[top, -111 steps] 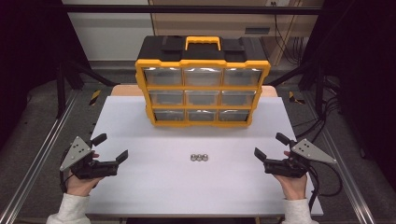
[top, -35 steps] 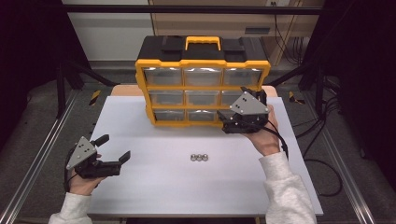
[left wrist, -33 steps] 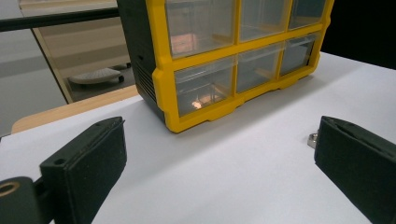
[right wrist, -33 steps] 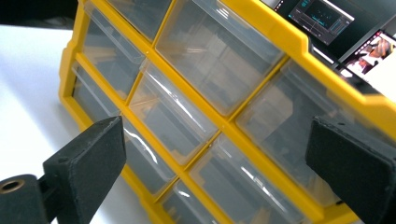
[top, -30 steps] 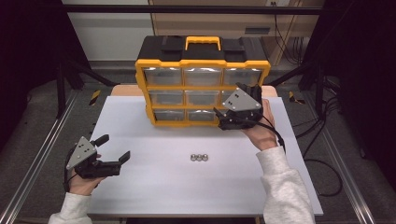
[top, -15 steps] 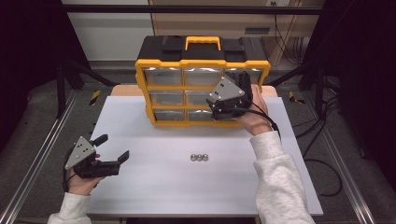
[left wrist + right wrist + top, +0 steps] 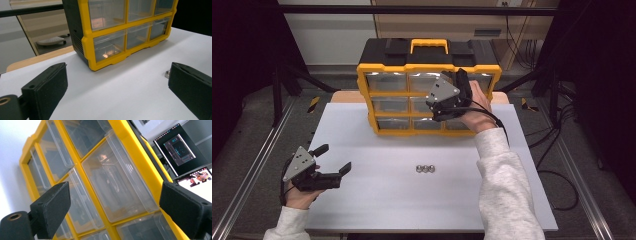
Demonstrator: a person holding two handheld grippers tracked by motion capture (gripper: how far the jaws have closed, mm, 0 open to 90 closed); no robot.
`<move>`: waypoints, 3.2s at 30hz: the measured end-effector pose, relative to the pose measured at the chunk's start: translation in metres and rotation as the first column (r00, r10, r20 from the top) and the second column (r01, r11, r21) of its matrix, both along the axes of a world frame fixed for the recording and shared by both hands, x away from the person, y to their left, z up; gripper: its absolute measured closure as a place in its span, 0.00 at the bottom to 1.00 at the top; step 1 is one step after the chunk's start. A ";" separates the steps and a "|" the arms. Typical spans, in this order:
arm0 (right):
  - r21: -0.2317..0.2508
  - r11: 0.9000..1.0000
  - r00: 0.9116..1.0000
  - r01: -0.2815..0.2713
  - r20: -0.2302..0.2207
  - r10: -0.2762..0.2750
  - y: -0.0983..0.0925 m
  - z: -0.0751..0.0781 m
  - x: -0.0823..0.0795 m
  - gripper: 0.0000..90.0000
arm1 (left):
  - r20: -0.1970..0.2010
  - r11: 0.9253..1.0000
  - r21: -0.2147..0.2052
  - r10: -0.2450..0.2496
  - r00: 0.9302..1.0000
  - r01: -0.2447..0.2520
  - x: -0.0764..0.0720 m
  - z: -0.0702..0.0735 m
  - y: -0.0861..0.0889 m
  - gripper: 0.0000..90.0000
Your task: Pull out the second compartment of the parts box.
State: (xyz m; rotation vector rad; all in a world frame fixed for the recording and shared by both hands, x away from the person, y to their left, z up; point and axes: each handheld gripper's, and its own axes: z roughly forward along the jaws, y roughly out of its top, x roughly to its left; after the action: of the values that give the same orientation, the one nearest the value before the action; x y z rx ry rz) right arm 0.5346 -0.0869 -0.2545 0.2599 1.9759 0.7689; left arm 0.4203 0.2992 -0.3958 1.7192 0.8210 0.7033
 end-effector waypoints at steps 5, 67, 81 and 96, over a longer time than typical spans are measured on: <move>-0.023 1.000 1.000 -0.011 0.010 0.011 0.006 0.000 0.008 0.14 | -0.001 1.000 0.000 -0.002 1.000 0.002 0.000 -0.001 -0.001 0.02; -0.363 0.930 0.951 0.053 0.303 0.064 0.034 -0.013 0.023 0.75 | -0.004 1.000 0.007 -0.009 1.000 0.009 0.000 -0.001 -0.004 0.02; -0.410 0.911 0.920 0.048 0.373 0.120 0.030 -0.019 0.024 0.83 | -0.006 1.000 0.009 -0.010 1.000 0.010 0.001 -0.002 -0.004 0.02; -0.475 0.879 0.906 0.049 0.392 0.161 0.030 -0.019 0.021 0.86 | -0.006 1.000 0.009 -0.009 1.000 0.009 0.001 -0.002 -0.003 0.02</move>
State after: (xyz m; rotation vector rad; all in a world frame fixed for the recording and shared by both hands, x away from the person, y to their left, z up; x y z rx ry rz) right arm 0.5560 -0.0572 -0.2731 -0.2478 1.6897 0.3117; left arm 0.4211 0.2958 -0.3976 1.7324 0.8151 0.6971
